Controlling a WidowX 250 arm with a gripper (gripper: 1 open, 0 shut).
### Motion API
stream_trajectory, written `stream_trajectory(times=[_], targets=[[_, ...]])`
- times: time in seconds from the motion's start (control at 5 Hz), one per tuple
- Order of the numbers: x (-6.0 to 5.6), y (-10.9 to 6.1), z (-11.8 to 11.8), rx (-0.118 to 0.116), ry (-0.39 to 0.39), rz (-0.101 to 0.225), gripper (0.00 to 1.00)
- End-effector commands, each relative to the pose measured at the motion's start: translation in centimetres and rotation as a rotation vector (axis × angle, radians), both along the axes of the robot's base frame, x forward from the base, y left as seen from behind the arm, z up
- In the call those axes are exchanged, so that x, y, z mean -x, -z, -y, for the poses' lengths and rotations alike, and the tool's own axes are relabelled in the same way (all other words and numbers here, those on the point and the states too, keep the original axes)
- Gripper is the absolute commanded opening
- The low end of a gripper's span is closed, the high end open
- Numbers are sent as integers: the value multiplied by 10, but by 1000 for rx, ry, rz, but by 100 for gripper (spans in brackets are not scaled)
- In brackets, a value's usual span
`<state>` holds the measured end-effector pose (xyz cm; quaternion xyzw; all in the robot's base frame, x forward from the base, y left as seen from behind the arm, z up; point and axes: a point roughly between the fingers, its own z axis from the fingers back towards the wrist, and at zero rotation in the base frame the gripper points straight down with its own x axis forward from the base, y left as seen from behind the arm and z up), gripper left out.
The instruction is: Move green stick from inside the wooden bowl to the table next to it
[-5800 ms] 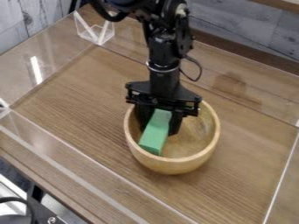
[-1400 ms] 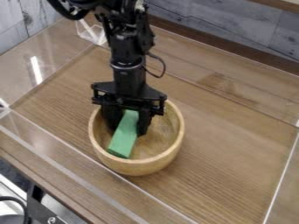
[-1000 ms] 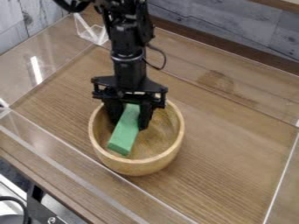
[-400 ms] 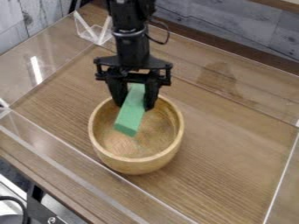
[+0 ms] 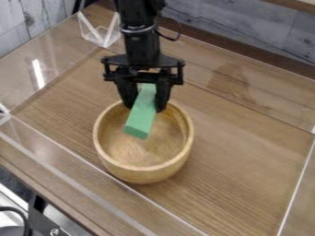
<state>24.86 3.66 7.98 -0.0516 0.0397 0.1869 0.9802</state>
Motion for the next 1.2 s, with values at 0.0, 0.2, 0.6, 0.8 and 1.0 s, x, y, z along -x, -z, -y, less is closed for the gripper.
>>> stream_trajectory(times=[0.0, 0.2, 0.6, 0.8, 1.0], targets=[[-13, -20, -2, -10, -6, 86, 0], [-15, -21, 0, -7, -4, 96, 0], [-22, -22, 6, -2, 7, 122, 0], [-25, -21, 8, -2, 10, 139, 0], [-29, -20, 10, -3, 13, 152, 0]])
